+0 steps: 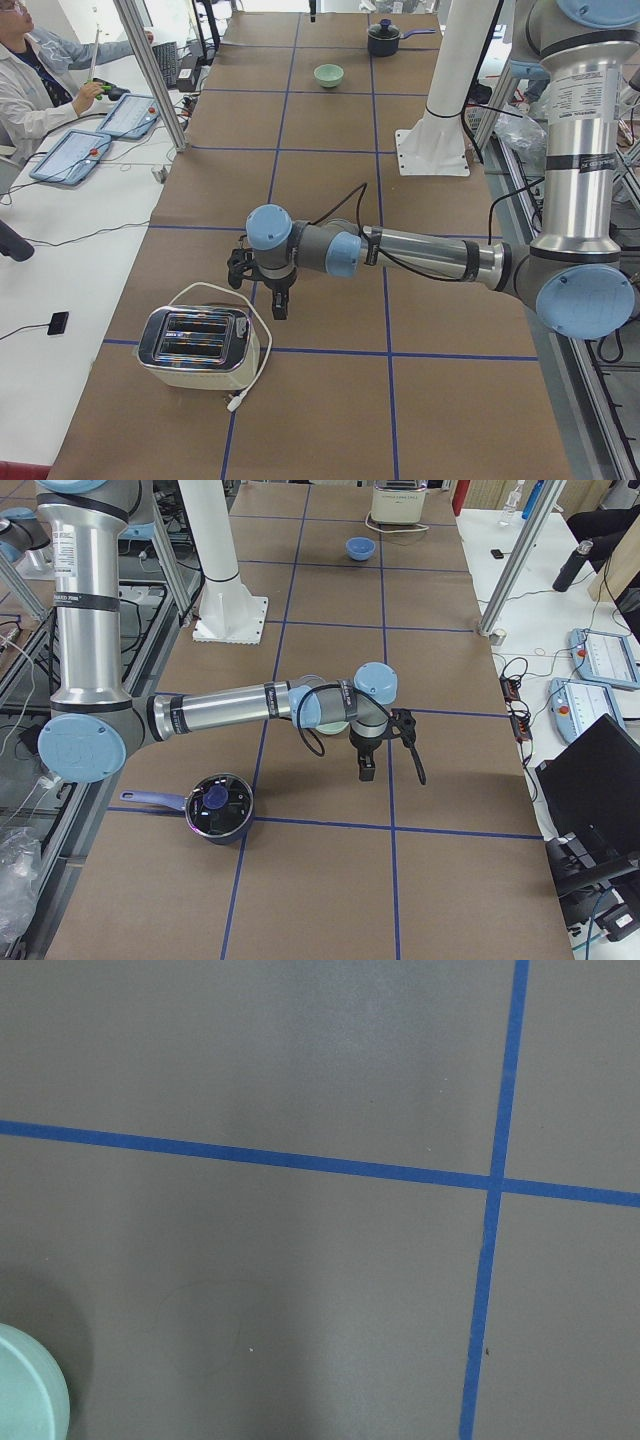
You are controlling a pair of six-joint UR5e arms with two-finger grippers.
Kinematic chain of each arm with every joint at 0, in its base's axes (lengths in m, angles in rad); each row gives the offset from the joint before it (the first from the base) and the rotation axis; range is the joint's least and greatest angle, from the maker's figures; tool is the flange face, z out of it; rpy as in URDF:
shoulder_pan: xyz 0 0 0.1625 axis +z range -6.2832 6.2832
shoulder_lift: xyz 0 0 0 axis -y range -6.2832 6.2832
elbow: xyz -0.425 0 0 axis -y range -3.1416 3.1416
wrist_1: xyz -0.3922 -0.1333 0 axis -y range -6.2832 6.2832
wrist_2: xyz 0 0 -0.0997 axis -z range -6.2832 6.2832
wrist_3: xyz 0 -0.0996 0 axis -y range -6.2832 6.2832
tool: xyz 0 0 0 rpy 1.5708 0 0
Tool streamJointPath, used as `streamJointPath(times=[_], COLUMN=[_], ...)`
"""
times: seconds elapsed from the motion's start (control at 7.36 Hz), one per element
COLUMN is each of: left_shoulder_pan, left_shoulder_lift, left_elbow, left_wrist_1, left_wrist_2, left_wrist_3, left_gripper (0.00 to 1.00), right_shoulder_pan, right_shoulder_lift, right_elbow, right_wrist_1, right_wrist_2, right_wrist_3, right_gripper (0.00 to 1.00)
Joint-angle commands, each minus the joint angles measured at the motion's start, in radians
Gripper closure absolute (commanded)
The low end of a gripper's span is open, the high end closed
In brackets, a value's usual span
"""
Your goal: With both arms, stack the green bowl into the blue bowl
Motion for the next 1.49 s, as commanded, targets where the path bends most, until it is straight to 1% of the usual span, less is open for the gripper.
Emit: streamJointPath(times=[0.0, 0.27, 0.41, 0.54, 0.81, 0.95, 1.22, 1.36], left_shoulder_pan=[0.112, 0.182, 0.210, 0.239, 0.261, 0.270, 0.348, 0.362], left_shoulder_lift=[-0.047, -0.095, -0.119, -0.147, -0.161, -0.167, -0.176, -0.181], left_elbow=[-0.027, -0.021, -0.010, 0.042, 0.169, 0.183, 0.185, 0.185], left_wrist_1=[-0.029, -0.067, -0.073, -0.118, -0.281, -0.287, -0.336, -0.349], left_wrist_2=[0.001, 0.001, 0.001, 0.001, 0.005, 0.022, 0.080, 0.081], left_wrist_3=[-0.191, -0.310, -0.332, -0.334, -0.339, -0.360, -0.467, -0.486], left_gripper=[0.01, 0.01, 0.01, 0.01, 0.01, 0.02, 0.02, 0.05], right_shoulder_pan=[-0.002, -0.011, -0.012, -0.015, -0.022, -0.023, -0.023, -0.023], right_shoulder_lift=[0.000, 0.009, 0.008, 0.008, 0.008, 0.008, 0.008, 0.008], right_elbow=[0.000, 0.000, -0.001, -0.001, -0.001, 0.000, 0.000, 0.000], right_wrist_1=[0.001, 0.001, 0.001, 0.001, 0.001, 0.001, 0.001, 0.001], right_wrist_2=[0.003, 0.003, 0.003, 0.003, 0.001, 0.003, 0.003, 0.001], right_wrist_3=[0.001, 0.000, 0.000, 0.000, 0.000, 0.000, -0.005, -0.006], right_gripper=[0.00, 0.00, 0.00, 0.00, 0.00, 0.00, 0.00, 0.00])
